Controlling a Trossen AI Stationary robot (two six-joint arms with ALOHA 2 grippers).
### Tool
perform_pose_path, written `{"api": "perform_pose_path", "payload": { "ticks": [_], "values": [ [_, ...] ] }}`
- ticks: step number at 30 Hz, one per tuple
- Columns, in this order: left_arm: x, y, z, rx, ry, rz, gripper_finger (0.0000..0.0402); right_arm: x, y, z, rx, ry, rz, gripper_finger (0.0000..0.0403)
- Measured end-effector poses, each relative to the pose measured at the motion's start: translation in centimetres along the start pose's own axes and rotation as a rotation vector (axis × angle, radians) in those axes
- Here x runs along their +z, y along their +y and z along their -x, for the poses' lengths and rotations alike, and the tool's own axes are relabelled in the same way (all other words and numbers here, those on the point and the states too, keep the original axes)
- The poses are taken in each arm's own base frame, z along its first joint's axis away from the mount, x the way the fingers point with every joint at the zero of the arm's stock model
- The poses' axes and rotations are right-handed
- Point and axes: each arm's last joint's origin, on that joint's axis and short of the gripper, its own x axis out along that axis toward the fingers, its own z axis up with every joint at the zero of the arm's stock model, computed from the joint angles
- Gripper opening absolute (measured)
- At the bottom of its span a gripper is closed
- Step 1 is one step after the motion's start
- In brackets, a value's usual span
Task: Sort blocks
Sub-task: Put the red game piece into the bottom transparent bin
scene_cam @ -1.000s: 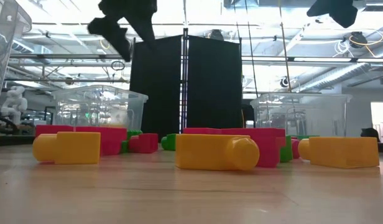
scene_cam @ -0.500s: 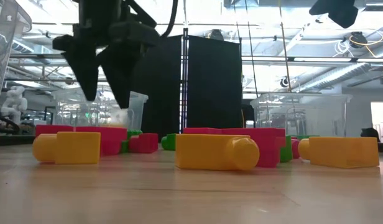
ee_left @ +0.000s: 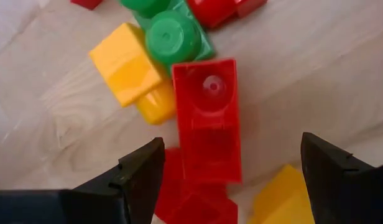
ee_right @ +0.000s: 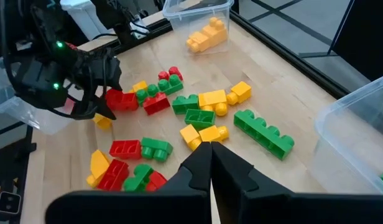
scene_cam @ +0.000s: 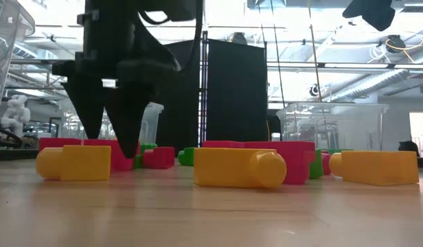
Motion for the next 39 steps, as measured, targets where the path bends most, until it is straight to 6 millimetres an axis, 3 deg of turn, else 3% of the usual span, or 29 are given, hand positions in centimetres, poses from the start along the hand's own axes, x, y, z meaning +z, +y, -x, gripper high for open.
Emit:
{"api": "perform_pose_path", "payload": {
  "ticks": [6,9,25,33,39],
  "values": [
    [0.8,-0.5,-1.1,-0.004,0.009,-0.005,0.0267,0.0,0.0,0.0,-0.002,0.003,0.004,0.0006],
    [1.3,-0.6,-1.5,-0.001,0.021,-0.018,0.0247,0.0,0.0,0.0,-0.003,0.004,0.016,0.0006],
    [2.7,-0.3,-1.6,0.002,0.031,-0.068,0.0031,-0.3,-0.2,0.0,-0.017,0.030,0.035,0.0006],
    [3.3,-1.3,1.3,-0.063,0.000,-0.127,0.0027,-0.3,-0.2,0.0,-0.017,0.030,0.039,0.0006],
    [4.3,-1.3,7.0,-0.064,-0.060,-0.232,0.0024,-0.3,-0.2,0.0,-0.017,0.030,0.061,0.0006]
  ]
}}
